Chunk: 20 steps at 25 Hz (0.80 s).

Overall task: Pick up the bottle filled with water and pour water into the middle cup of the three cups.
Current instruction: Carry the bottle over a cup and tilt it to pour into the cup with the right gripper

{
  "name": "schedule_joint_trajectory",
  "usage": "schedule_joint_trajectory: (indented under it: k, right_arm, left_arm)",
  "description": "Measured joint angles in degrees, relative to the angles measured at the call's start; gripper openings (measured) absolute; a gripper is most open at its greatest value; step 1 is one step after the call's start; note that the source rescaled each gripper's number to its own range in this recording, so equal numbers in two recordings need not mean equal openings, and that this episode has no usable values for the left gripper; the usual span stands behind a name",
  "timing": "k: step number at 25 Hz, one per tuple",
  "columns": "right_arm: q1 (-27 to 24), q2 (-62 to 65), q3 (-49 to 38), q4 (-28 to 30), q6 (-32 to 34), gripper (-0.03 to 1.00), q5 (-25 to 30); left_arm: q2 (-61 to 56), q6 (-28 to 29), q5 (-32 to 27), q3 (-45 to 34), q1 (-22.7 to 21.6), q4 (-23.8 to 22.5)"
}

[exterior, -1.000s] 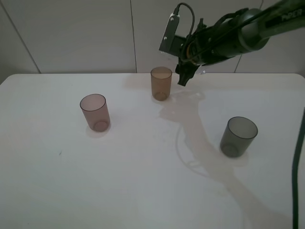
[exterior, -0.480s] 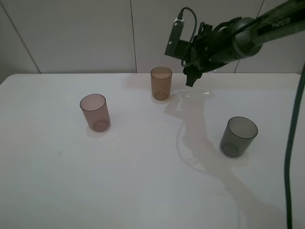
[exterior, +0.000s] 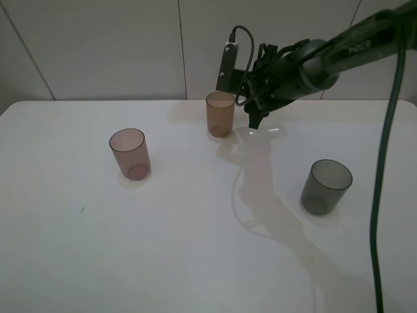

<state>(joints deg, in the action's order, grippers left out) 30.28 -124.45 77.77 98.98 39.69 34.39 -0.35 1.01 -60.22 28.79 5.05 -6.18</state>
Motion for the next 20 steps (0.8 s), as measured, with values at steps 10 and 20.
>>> schedule_joint_trajectory:
  k: [10,20]
  right_arm:
    - [0.34,0.0,2.27,-0.06,-9.48,0.0,1.22]
    - [0.34,0.0,4.06,-0.06,-19.02,0.0,1.31]
  left_arm:
    - [0.0,0.0,0.0,0.0,0.0,0.0]
    - [0.0,0.0,0.0,0.0,0.0,0.0]
